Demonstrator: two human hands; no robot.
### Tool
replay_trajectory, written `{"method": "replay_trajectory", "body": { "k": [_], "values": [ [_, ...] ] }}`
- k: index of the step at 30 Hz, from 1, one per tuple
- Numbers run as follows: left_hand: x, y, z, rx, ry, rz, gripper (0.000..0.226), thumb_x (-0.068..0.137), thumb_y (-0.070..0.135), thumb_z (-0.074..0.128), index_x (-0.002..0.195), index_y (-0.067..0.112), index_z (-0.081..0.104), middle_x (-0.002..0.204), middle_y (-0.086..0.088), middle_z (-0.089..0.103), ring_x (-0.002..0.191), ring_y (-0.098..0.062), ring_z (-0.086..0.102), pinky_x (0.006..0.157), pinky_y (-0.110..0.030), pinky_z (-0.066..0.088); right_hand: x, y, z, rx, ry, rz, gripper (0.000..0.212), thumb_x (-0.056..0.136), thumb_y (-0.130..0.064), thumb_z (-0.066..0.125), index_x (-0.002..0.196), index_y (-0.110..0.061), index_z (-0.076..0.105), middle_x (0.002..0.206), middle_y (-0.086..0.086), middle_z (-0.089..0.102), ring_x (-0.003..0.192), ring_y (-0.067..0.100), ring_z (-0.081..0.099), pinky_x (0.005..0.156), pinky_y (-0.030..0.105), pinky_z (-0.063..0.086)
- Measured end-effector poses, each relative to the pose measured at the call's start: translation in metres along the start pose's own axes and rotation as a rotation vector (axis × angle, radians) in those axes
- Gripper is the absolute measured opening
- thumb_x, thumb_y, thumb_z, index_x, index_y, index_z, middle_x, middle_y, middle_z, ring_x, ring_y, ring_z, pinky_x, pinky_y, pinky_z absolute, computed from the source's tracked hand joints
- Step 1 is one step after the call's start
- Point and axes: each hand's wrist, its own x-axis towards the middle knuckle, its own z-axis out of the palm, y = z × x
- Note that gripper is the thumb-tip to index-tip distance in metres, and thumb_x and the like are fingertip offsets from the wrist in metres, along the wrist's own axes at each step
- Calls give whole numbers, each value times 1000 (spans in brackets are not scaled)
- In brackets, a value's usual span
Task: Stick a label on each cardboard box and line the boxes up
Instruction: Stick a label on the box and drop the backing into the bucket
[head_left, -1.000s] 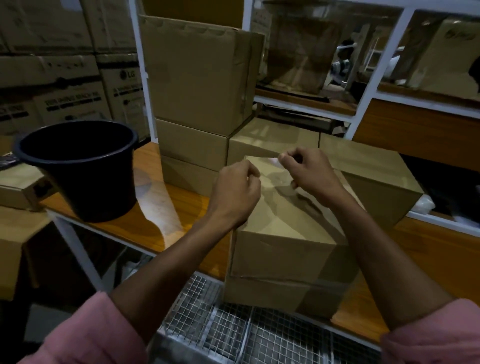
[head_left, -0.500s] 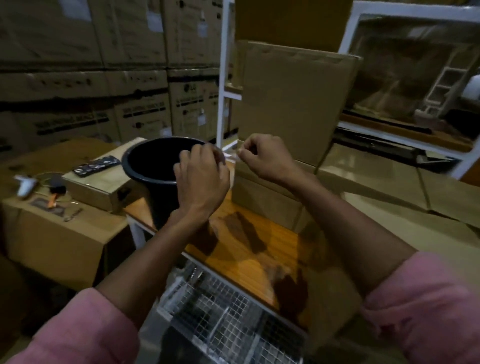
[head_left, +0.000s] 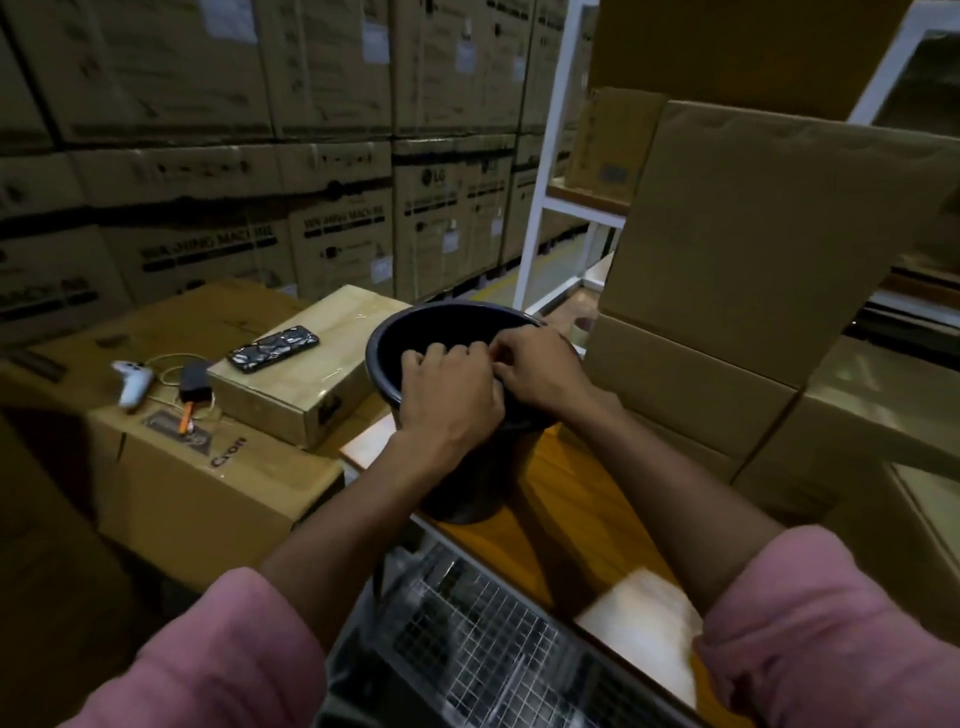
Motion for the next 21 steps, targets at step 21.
{"method": "replay_trajectory", "body": {
  "k": [21],
  "values": [
    [8,-7,3,-105,-210,-48,36,99,40,37,70,24,51,74,2,51,84,-21,49,90,-48,38,8,18,15,116,-168,-28,13,93,-12,65,96,-22,73,96,-4,72,92,14,65,85,38,56]
  ]
}}
